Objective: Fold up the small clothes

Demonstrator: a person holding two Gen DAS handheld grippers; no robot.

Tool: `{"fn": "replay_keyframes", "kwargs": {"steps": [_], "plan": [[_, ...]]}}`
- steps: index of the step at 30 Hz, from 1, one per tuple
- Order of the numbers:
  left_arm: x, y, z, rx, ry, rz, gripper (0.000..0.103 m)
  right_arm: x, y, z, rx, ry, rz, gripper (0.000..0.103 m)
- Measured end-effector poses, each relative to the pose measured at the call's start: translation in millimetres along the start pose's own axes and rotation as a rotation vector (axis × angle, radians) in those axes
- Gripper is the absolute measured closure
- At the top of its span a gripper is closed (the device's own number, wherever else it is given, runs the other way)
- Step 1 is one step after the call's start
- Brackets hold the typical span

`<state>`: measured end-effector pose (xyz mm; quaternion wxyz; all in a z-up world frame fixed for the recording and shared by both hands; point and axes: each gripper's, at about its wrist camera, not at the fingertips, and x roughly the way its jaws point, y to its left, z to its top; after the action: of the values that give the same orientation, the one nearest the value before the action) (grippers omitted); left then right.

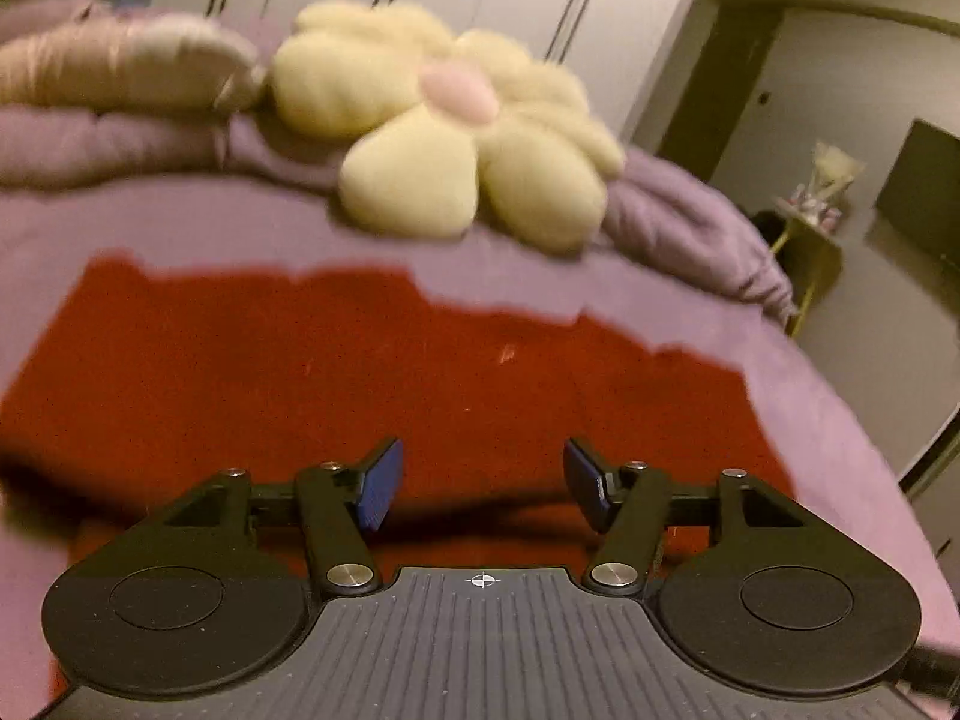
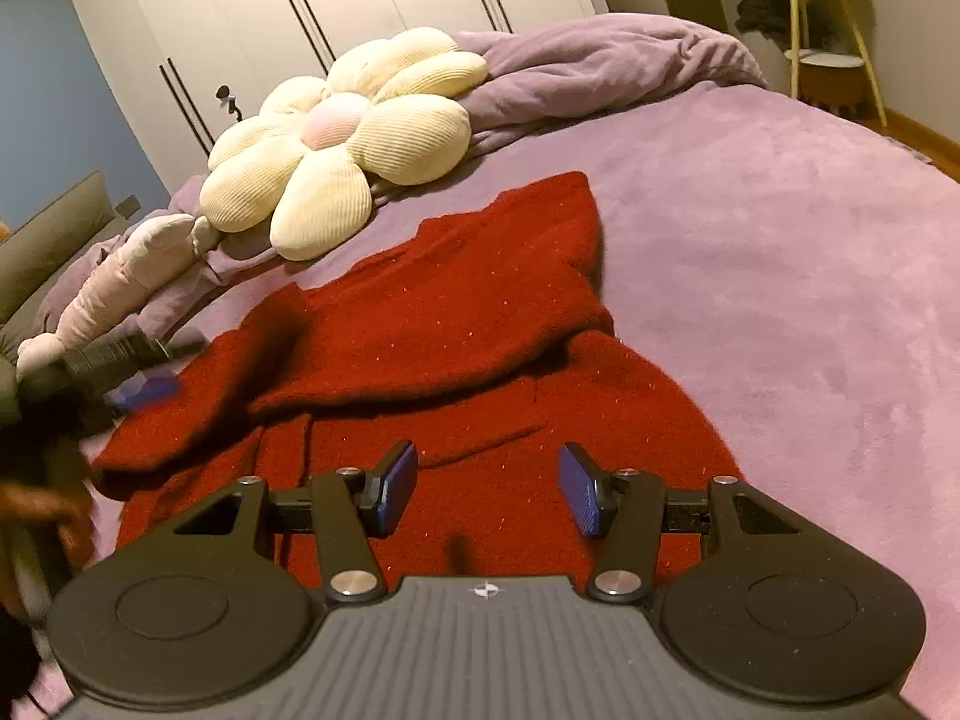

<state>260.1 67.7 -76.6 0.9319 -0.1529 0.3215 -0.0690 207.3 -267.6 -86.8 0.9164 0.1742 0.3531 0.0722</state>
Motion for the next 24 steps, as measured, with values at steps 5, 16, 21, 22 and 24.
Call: {"fn": "replay_keyframes", "kwargs": {"steps": [5, 16, 21, 22, 24], "plan": [[-27.1, 49.0, -20.1, -0.119, -0.064, 0.14, 0.024, 25.6, 15.8, 14.2, -0.079, 0.037, 0.086, 0.051], [-19.6, 121.6, -23.4, -0.281, -0.023, 0.316, 0.016, 133.4, 77.3, 49.3, 0.017, 0.153, 0.22, 0.053], [-15.5, 124.2, -19.8, -0.269, -0.03, 0.328, 0.016, 151.6, 84.8, 51.4, 0.054, 0.162, 0.247, 0.082], [-16.5, 124.2, -19.9, -0.262, -0.033, 0.334, 0.016, 151.9, 86.7, 52.4, 0.03, 0.156, 0.235, 0.084], [-19.5, 128.1, -18.9, -0.27, -0.037, 0.338, 0.016, 141.5, 92.0, 58.0, -0.051, 0.099, 0.211, 0.09]]}}
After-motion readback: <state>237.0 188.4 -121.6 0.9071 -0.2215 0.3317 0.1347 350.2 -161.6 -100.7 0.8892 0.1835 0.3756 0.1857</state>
